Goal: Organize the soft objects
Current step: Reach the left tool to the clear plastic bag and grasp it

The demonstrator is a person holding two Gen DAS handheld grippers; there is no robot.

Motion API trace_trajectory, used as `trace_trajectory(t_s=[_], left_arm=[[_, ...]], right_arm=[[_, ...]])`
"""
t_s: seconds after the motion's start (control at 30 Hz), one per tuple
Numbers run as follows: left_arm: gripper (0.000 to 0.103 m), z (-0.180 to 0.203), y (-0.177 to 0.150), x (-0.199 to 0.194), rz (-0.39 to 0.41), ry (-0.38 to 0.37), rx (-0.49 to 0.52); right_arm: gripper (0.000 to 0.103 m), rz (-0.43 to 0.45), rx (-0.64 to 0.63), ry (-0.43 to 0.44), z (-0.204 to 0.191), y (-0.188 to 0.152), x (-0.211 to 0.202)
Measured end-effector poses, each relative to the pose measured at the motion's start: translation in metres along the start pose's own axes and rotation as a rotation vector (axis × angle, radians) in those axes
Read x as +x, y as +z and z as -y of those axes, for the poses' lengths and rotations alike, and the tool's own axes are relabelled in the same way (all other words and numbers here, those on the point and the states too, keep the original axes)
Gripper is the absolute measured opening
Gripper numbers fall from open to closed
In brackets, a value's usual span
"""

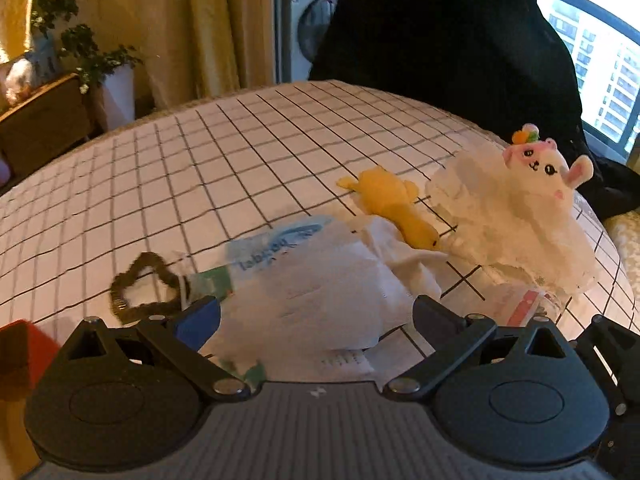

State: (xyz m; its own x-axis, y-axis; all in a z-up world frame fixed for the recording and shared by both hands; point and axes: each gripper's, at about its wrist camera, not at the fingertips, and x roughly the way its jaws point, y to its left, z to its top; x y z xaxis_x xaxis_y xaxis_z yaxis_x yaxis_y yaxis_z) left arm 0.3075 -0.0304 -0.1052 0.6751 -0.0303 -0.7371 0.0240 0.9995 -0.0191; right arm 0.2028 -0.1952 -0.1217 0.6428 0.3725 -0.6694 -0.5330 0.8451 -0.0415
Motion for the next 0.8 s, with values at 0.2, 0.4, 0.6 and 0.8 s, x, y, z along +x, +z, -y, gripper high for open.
trace_trajectory(t_s=[0.2, 0.4, 0.6, 0.8], left_arm=[[0.102, -0.006, -0.001, 0.021, -0.047, -0.003, -0.023], [0.093, -0.015, -0.003, 0.026, -0.056, -0.014, -0.063], [0.065, -0.025, -0.004, 0.019, -0.044, 0.018, -0.089], [0.036, -0.035, -0.004, 0.013, -0.035, 0.047, -0.123]], right_arm=[[0.103, -0.035, -0.018, 0.016, 0.000, -0.002, 0.015], [0.103, -0.033, 0.001, 0.033, 0.002, -0.003, 0.020], [0.088, -0.027, -0.015, 0.048, -0.002, -0.003, 0.014], [0.048, -0.015, -0.045, 0.066, -0.011, -0.002, 0.007]])
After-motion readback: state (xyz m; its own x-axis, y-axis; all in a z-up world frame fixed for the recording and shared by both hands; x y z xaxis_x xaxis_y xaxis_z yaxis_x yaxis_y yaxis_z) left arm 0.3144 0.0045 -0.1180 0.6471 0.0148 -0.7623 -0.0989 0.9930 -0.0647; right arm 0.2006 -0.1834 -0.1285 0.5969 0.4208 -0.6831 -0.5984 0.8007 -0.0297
